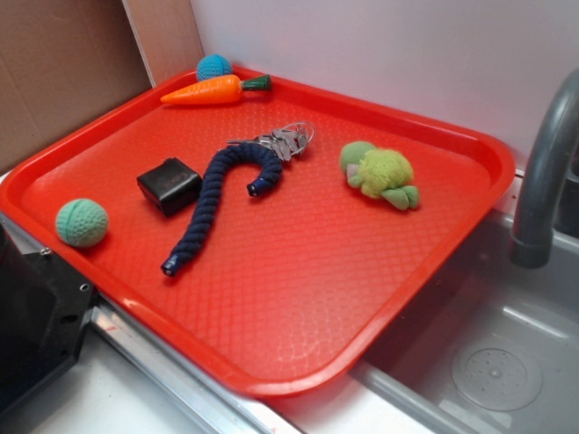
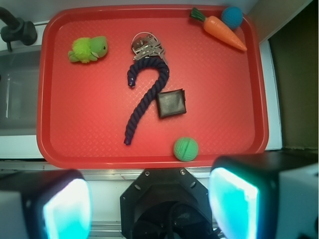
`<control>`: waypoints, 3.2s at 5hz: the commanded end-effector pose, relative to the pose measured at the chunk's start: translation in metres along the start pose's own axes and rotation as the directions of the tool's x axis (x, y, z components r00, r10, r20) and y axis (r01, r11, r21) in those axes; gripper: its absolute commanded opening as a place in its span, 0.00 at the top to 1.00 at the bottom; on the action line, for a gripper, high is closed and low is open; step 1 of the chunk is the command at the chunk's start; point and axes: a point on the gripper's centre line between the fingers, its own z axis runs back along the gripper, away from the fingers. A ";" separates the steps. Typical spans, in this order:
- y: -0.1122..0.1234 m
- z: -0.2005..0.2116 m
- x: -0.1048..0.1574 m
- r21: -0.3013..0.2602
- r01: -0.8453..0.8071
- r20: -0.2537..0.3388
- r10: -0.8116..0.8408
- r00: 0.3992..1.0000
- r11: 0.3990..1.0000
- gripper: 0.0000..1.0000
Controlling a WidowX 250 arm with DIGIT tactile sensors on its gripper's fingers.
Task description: Grab the green animal.
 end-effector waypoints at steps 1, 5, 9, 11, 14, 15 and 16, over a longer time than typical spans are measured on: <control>0.000 0.000 0.000 0.000 0.000 0.000 0.000 1.000 1.000 0.00; -0.053 -0.129 0.132 -0.212 -0.769 0.034 0.791 0.611 0.603 0.00; -0.085 -0.205 0.171 0.027 -0.935 0.014 0.935 0.354 0.353 0.00; -0.083 -0.210 0.173 0.056 -0.943 0.019 0.944 0.330 0.328 0.00; -0.080 -0.230 0.166 0.072 -0.934 -0.008 0.937 0.349 0.349 0.00; -0.080 -0.236 0.160 0.078 -0.931 -0.022 0.934 0.356 0.357 0.00; -0.081 -0.237 0.155 0.084 -0.923 0.017 0.926 0.377 0.375 0.84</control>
